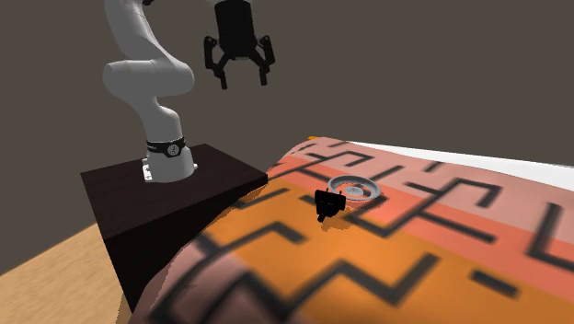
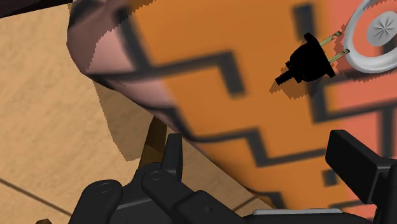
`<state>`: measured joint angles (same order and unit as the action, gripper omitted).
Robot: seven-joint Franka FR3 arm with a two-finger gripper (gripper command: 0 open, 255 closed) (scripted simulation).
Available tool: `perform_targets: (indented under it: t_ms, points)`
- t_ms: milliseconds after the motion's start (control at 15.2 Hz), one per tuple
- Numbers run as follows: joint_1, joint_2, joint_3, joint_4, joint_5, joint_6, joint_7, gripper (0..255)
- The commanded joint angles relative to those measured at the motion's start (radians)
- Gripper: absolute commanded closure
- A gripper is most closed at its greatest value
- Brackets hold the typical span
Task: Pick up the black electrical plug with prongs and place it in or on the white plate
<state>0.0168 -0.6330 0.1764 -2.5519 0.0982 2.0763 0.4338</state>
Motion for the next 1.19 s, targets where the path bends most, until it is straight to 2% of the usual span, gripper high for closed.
perform_targets:
  t_ms: [0, 330, 594, 858, 1122]
  points:
    - [0.005, 0.05, 0.036, -0.015, 0.012, 0.058, 0.047, 0]
    - [0.006, 0.206, 0.122, -0.017, 0.019, 0.195, 0.16, 0]
    - [-0.003, 0.354, 0.19, 0.007, -0.007, 0.3, 0.265, 0]
    - [-0.017, 0.519, 0.249, 0.052, -0.076, 0.392, 0.394, 0]
    - [-0.014, 0.696, 0.277, 0.121, -0.196, 0.463, 0.549, 0]
